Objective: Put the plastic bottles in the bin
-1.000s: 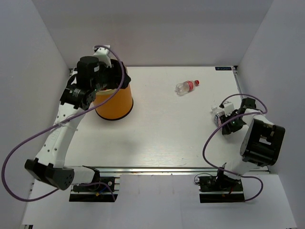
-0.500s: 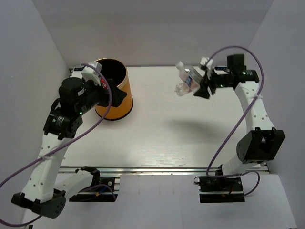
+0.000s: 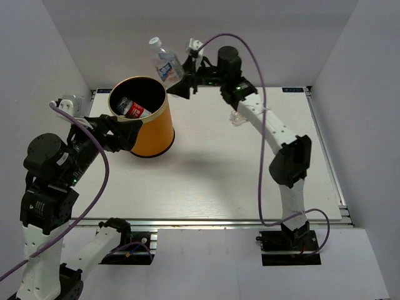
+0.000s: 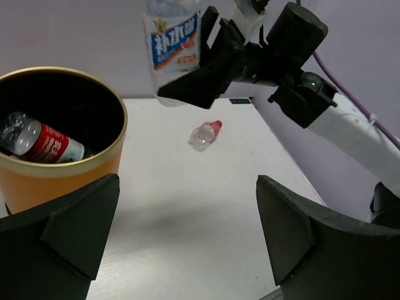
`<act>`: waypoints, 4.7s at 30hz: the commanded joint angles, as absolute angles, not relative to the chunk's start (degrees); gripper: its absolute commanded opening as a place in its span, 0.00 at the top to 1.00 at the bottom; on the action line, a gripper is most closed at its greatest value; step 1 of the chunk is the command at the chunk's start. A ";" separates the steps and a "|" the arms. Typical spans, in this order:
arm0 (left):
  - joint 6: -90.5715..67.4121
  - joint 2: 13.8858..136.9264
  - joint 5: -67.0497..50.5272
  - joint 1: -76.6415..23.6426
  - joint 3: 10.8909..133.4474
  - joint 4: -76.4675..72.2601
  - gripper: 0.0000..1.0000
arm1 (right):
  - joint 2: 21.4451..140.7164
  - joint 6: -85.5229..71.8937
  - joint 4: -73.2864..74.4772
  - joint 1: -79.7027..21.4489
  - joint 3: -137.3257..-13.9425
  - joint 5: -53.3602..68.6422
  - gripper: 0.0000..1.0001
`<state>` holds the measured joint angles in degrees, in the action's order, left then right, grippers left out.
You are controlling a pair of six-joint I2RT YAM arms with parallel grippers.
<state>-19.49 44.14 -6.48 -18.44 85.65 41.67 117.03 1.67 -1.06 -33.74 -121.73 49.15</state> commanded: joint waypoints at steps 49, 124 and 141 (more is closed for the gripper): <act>-25.66 41.66 -15.29 -18.54 60.47 36.39 0.00 | 109.96 49.94 26.66 -6.52 -105.68 38.56 0.10; -31.90 24.35 -2.99 -17.84 53.44 55.81 0.00 | 117.23 26.48 -4.91 -35.33 -130.27 50.90 1.00; -33.05 22.24 -3.60 -17.84 51.15 57.21 0.00 | 135.26 11.60 -29.53 -47.20 -134.75 35.60 0.64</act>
